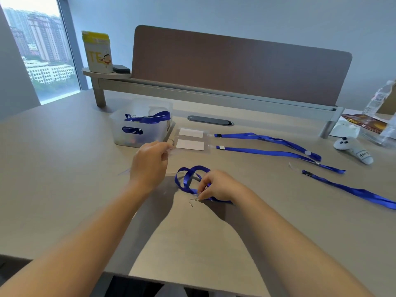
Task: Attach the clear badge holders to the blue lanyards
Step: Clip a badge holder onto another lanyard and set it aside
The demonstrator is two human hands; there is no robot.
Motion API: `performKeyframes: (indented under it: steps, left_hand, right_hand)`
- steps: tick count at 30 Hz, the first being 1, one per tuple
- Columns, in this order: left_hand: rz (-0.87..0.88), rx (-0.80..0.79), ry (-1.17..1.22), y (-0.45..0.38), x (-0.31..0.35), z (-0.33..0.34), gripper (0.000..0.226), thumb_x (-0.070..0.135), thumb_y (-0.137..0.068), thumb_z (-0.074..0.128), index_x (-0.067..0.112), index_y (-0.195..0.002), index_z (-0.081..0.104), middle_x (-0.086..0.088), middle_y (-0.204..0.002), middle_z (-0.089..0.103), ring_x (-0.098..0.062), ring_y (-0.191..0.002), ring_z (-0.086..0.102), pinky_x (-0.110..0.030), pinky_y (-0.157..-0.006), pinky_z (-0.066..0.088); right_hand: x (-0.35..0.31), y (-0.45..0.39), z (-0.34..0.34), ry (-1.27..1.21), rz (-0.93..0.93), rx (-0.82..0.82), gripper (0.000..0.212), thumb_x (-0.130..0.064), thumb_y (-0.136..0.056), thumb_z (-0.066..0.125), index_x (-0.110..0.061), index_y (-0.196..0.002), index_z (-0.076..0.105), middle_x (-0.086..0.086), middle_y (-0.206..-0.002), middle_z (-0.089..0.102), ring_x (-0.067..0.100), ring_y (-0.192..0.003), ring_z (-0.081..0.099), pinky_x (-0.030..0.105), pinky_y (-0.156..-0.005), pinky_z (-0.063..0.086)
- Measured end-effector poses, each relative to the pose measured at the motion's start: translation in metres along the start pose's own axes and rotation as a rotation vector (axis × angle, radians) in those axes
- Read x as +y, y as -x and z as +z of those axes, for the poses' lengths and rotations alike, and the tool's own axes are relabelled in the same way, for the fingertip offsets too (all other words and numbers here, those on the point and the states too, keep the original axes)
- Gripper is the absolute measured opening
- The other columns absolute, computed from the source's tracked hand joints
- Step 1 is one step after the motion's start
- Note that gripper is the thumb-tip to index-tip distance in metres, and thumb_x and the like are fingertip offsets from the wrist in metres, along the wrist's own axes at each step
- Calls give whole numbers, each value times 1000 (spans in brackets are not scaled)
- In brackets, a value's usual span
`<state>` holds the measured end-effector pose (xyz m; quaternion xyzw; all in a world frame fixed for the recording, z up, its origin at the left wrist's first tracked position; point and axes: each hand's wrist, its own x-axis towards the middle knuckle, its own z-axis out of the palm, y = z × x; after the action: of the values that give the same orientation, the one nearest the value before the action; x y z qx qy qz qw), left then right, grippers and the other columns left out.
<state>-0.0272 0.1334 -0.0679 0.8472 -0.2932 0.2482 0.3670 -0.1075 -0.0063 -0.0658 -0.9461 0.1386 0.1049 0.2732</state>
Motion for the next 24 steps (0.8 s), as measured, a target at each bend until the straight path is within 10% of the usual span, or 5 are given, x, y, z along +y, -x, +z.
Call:
performKeyframes:
  steps: [12,24]
  left_hand:
    - [-49,-2,-9,6,-18,-23,21,0,-87,49,1,-101,65,-21,-99,69,-37,-89,59,-38,-77,48]
    - [-286,68,53,-41,-61,-55,22,3,-87,49,5,-102,65,-18,-104,69,-34,-90,60,-31,-75,46]
  right_hand:
    - [-5,-7,15,189,-43,213,9,-4,-87,53,-9,-91,59,13,-99,60,21,-86,52,29,-79,45]
    - [-66,-71,-61,-864,-5,438,32,10,-82,47,-8,-56,53,5,-64,49,23,-65,44,28,-64,43]
